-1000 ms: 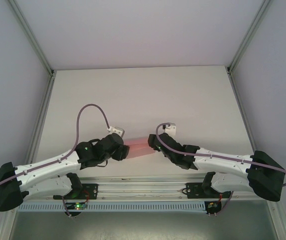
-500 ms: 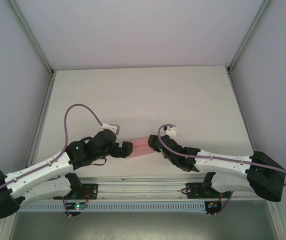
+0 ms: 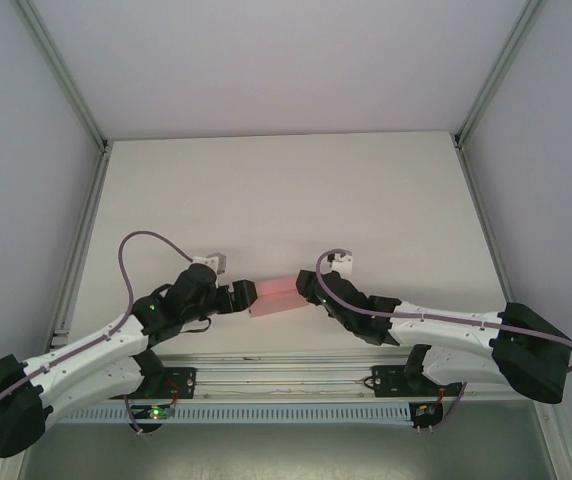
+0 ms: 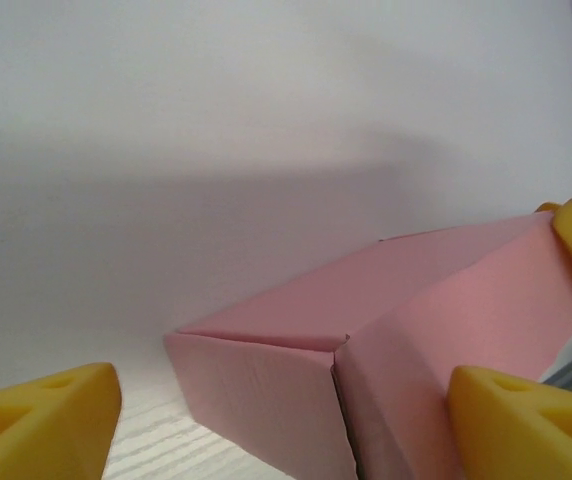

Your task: Assemble paper box

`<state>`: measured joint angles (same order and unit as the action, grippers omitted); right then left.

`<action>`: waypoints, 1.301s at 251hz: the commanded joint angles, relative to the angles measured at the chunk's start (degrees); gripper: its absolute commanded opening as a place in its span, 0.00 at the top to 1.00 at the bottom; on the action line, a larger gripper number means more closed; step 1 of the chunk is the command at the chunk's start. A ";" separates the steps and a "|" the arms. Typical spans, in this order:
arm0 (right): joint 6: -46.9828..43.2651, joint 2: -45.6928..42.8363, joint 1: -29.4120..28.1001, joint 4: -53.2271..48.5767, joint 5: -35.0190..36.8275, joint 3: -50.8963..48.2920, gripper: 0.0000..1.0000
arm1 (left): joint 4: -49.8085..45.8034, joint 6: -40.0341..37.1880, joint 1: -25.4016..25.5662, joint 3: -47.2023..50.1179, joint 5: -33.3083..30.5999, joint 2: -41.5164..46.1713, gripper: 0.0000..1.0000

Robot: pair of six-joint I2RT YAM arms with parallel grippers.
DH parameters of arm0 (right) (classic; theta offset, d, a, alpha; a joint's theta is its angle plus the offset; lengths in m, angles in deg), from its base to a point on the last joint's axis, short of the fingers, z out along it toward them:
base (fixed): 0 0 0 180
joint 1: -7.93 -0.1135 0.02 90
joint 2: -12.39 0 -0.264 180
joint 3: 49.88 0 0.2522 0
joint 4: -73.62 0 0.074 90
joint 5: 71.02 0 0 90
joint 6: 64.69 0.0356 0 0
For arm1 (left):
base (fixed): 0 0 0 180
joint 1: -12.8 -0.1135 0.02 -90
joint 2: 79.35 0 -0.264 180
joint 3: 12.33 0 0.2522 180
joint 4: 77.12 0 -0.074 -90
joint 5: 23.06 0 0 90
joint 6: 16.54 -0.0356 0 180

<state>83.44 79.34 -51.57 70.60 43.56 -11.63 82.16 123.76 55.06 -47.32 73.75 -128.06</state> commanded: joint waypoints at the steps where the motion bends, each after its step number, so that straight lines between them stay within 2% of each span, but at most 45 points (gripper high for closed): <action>1: -4.96 3.13 0.17 -6.44 -4.22 -5.24 0.56 | 4.09 1.54 -0.43 5.28 -0.08 -0.65 0.29; 13: -6.32 3.61 0.19 -4.64 -4.99 -5.85 0.58 | 5.24 2.22 -0.42 6.29 -0.18 -0.46 0.42; 49: -12.63 6.14 0.75 4.22 -8.99 -7.96 0.69 | 9.69 2.82 -0.43 9.22 0.79 0.12 0.55; 61: -13.49 7.21 0.89 7.03 -10.40 -9.50 0.73 | 9.05 3.06 -0.43 9.28 0.37 0.20 0.70; 82: -15.54 8.58 0.96 10.88 -11.16 -10.92 0.81 | 8.65 2.46 -0.46 9.28 0.74 -0.04 0.87; 95: -15.84 8.80 0.97 12.13 -10.10 -11.68 0.84 | 8.74 1.76 -0.45 9.11 1.06 -0.51 0.90; 112: -16.88 9.06 0.90 15.72 -9.69 -13.46 0.89 | 9.27 1.48 -0.43 9.19 1.24 -1.23 1.00; 149: -22.44 9.51 0.56 21.60 -12.12 -16.14 1.00 | 10.24 0.23 -0.42 9.61 1.87 -1.52 1.00; 212: -26.93 7.94 0.12 21.83 -11.31 -16.59 1.00 | 7.33 -1.14 -0.47 9.73 1.24 2.57 1.00; 217: -26.80 7.67 0.15 21.49 -11.37 -16.48 1.00 | 7.00 -1.17 -0.43 9.56 1.15 2.80 0.95; 225: -26.03 7.21 0.15 20.19 -11.12 -16.01 1.00 | 6.40 -1.30 -0.42 9.10 1.17 2.95 0.78; 239: -24.40 6.03 0.17 16.57 -10.89 -14.26 1.00 | 5.27 -2.10 -0.42 7.79 1.78 3.23 0.73; 267: -21.33 2.76 0.07 7.64 -9.74 -9.23 0.79 | 1.35 -3.69 -0.42 3.78 0.74 2.89 0.50; 278: -21.50 1.43 0.08 4.88 -9.47 -7.05 0.75 | 0.05 -4.04 -0.45 2.27 -0.26 2.45 0.32; 297: -20.33 -0.64 0.04 0.13 -7.20 -3.93 0.71 | -1.82 -4.53 -0.45 -0.28 -2.29 1.30 0.12; 314: -19.37 -2.59 0.28 -2.57 -5.14 -2.17 0.63 | -4.19 -5.38 -0.48 -2.95 -3.54 0.04 0.09; 326: -19.59 -4.09 0.56 -3.45 -3.85 -1.27 0.61 | -6.24 -5.99 -0.43 -4.83 -4.25 -0.64 0.00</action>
<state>62.80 78.10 -50.83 80.46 37.37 -15.28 83.47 120.63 55.04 -47.13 73.25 -127.55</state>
